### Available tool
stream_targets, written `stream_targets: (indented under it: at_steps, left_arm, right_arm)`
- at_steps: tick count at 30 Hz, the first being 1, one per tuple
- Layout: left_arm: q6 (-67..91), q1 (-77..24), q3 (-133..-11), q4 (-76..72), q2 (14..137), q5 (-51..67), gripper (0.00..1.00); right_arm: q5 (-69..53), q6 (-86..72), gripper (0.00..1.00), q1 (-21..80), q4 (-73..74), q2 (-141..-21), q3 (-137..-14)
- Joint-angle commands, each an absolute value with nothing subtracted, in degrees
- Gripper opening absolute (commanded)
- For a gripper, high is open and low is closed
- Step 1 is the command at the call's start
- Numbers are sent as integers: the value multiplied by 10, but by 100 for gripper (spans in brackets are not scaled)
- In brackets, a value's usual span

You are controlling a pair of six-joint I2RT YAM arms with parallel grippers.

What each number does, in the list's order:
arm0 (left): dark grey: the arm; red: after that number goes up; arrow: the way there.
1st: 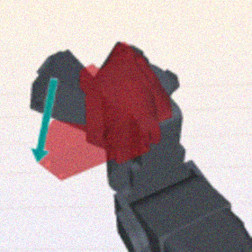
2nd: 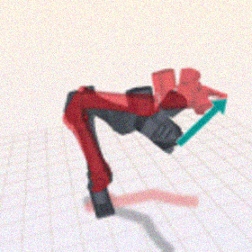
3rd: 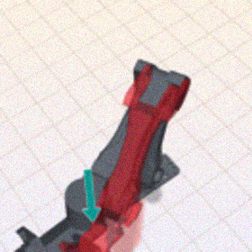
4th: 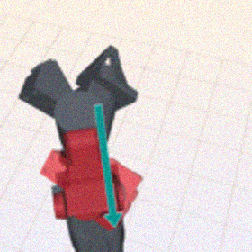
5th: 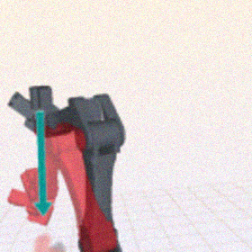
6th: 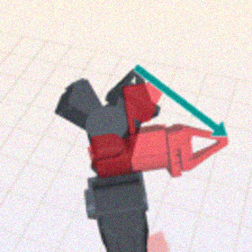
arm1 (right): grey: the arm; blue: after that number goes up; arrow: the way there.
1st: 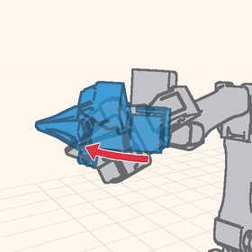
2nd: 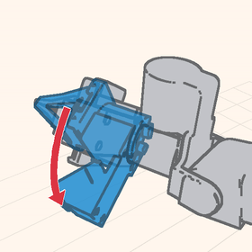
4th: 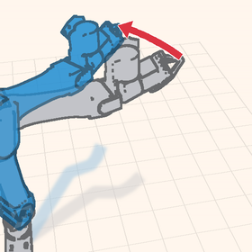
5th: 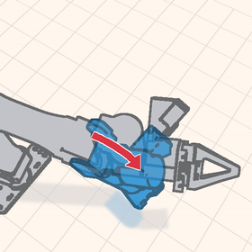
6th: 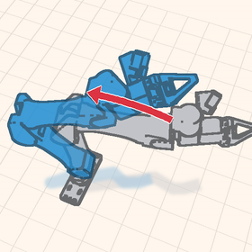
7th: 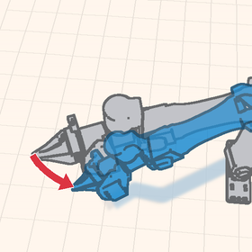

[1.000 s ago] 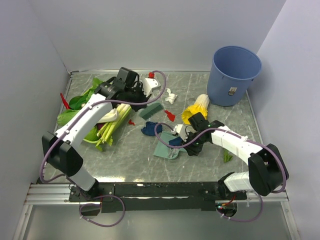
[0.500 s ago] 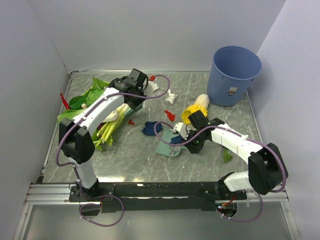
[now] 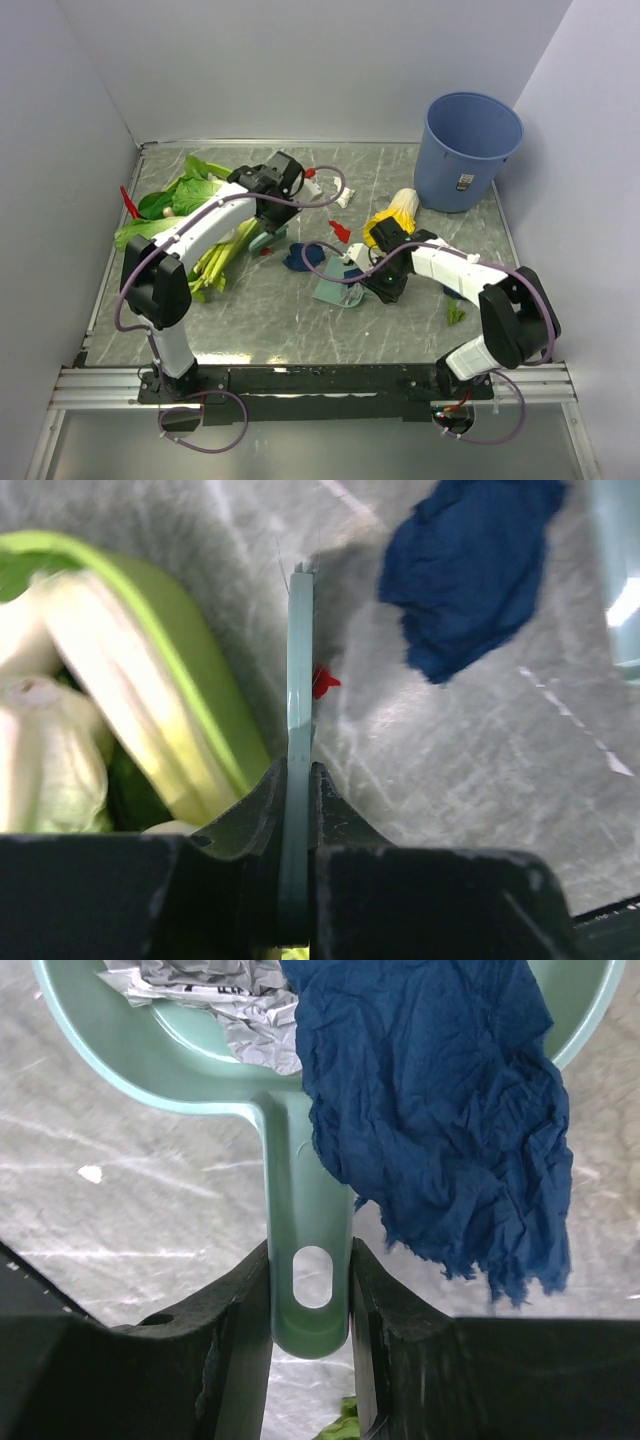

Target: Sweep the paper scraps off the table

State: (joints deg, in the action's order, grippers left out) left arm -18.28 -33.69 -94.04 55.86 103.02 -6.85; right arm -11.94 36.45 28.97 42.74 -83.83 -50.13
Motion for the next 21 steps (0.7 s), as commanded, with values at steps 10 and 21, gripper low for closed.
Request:
stream_targets:
  at_steps: [10,21]
  left_arm:
    - [-199,-380,-949,563,986,128,1]
    - [-199,-345,-884,506,857,92,1]
  right_arm:
    - [-126,346,0,291,389,-935,-581]
    - [-160,326,0,295,348,-907,-557]
